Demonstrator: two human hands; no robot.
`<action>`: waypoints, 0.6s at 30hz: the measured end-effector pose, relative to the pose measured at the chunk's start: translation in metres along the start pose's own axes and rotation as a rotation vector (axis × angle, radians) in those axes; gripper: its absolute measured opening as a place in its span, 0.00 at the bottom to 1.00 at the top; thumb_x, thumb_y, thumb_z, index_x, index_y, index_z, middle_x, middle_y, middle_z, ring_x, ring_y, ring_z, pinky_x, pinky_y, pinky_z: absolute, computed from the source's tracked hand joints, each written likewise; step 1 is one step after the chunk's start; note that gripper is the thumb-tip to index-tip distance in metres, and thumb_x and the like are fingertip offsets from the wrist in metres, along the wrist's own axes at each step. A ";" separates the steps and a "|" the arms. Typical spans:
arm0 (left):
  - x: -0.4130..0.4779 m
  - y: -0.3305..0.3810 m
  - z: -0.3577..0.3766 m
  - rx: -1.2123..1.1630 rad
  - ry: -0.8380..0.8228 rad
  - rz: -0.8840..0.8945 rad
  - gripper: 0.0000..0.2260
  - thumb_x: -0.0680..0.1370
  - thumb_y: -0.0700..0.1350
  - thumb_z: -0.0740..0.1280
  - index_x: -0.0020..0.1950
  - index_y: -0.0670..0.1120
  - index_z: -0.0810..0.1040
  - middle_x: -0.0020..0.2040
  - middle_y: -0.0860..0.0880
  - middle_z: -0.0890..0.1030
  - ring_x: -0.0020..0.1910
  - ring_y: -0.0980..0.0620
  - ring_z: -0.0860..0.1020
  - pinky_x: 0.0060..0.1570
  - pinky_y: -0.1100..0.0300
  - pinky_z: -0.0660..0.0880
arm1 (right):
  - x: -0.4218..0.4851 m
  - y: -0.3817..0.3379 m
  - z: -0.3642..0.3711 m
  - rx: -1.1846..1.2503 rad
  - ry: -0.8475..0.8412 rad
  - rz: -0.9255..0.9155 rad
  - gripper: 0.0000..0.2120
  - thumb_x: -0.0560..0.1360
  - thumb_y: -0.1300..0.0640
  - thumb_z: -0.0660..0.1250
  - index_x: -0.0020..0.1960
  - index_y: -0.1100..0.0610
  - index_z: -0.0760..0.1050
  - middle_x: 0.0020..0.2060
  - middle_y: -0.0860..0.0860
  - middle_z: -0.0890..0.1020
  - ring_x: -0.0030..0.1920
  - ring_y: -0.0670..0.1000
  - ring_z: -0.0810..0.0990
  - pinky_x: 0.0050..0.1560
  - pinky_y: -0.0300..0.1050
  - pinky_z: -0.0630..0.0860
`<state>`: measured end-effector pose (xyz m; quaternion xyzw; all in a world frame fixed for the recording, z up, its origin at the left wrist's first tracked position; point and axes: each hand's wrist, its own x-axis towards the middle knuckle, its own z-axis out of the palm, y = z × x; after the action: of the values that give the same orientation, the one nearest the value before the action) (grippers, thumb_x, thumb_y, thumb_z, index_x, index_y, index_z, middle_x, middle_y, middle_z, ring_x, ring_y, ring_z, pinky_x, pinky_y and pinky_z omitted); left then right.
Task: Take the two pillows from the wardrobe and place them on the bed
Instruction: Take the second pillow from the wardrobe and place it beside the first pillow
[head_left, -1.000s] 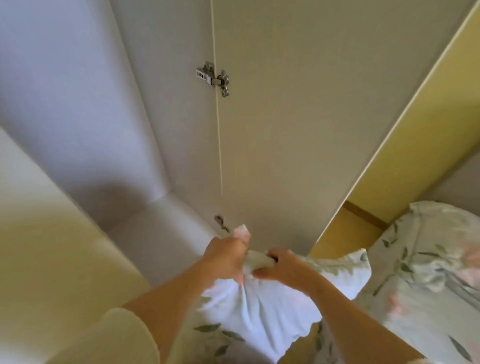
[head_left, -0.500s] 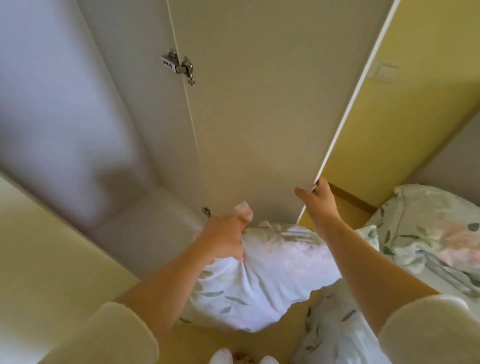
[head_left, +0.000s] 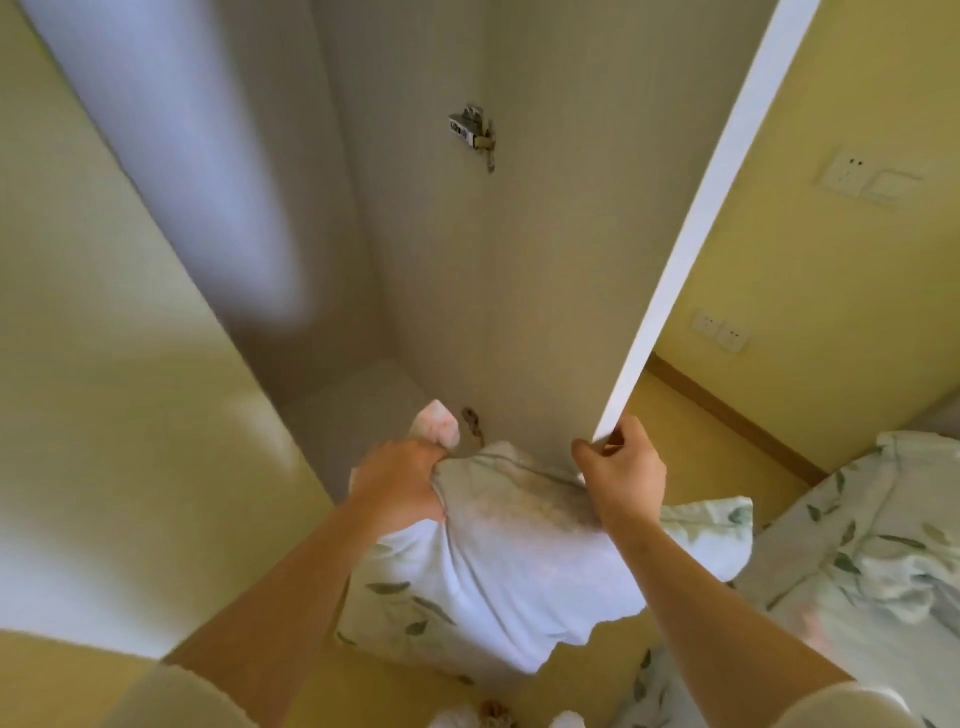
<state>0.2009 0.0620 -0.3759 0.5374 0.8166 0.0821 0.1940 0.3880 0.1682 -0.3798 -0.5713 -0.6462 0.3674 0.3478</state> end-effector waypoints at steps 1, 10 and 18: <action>-0.006 -0.007 -0.003 -0.005 0.032 -0.003 0.16 0.65 0.49 0.72 0.52 0.53 0.78 0.50 0.46 0.83 0.51 0.41 0.79 0.52 0.54 0.75 | -0.006 -0.003 0.007 -0.006 0.007 -0.007 0.16 0.67 0.59 0.69 0.33 0.47 0.63 0.29 0.44 0.73 0.31 0.44 0.72 0.28 0.40 0.64; -0.089 -0.105 -0.032 -0.123 0.196 -0.153 0.18 0.65 0.43 0.71 0.54 0.49 0.78 0.50 0.44 0.82 0.50 0.42 0.79 0.49 0.53 0.75 | -0.080 -0.059 0.111 0.006 -0.028 -0.027 0.09 0.72 0.54 0.67 0.43 0.53 0.66 0.41 0.50 0.77 0.40 0.54 0.74 0.38 0.44 0.68; -0.132 -0.170 -0.056 -0.228 0.320 -0.278 0.12 0.67 0.42 0.71 0.50 0.47 0.79 0.46 0.45 0.82 0.46 0.44 0.79 0.41 0.58 0.69 | -0.110 -0.122 0.174 0.061 -0.349 -0.199 0.26 0.76 0.65 0.59 0.70 0.48 0.60 0.68 0.51 0.71 0.65 0.53 0.72 0.54 0.41 0.74</action>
<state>0.0799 -0.1235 -0.3527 0.3747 0.8885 0.2306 0.1308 0.1895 0.0362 -0.3610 -0.4214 -0.7385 0.4442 0.2823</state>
